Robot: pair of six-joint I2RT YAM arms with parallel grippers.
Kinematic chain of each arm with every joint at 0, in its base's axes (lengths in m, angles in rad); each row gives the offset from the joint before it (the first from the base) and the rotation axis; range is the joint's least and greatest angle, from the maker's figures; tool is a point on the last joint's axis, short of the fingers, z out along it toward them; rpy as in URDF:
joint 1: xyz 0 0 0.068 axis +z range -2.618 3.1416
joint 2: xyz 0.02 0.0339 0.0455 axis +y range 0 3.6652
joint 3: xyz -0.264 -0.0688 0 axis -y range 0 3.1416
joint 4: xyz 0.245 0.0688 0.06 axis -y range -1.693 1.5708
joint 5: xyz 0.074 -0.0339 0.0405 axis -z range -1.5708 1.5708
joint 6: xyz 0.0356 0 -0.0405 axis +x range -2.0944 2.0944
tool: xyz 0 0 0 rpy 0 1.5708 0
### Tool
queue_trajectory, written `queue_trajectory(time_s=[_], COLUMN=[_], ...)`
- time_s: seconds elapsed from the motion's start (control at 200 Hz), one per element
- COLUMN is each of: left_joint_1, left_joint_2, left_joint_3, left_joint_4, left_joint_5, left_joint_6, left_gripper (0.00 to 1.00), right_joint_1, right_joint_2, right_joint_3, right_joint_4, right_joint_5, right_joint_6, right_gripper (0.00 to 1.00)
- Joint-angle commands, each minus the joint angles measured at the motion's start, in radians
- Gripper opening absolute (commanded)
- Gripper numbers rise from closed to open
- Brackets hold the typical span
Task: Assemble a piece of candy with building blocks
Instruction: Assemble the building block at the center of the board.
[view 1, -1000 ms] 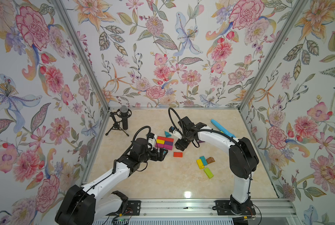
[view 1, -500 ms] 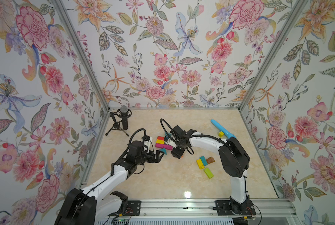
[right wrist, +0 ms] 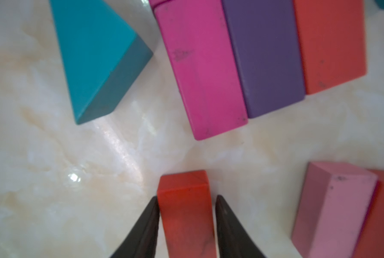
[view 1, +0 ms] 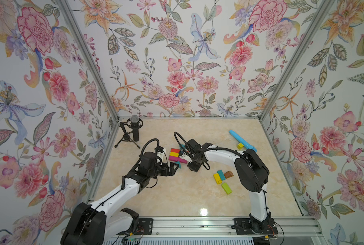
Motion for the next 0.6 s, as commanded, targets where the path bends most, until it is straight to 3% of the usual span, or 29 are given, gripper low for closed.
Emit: queue_trajectory(time_s=[0.0,0.39,0.515,0.595], left_joint_1=[0.007,0.007,0.007,0.007], left_joint_2=[0.008,0.02,0.017,0.019], left_joint_3=[0.03,0.043,0.043,0.043], left_joint_4=[0.021,0.022,0.025,0.028], left_joint_5=[0.001,0.013,0.017,0.022], left_joint_6=[-0.008,0.003,0.0,0.0], left_gripper=[0.99,0.99,0.99,0.99], right_joint_1=[-0.035,-0.088,-0.087,-0.083], right_joint_2=[0.007,0.028,0.017,-0.013], right_joint_3=[-0.021,0.044,0.05,0.038], right_joint_4=[-0.012,0.001,0.003,0.008], right_joint_5=[0.049,0.058,0.057,0.061], right_joint_6=[0.014,0.026,0.024,0.033], right_gripper=[0.27,0.3,0.37,0.47])
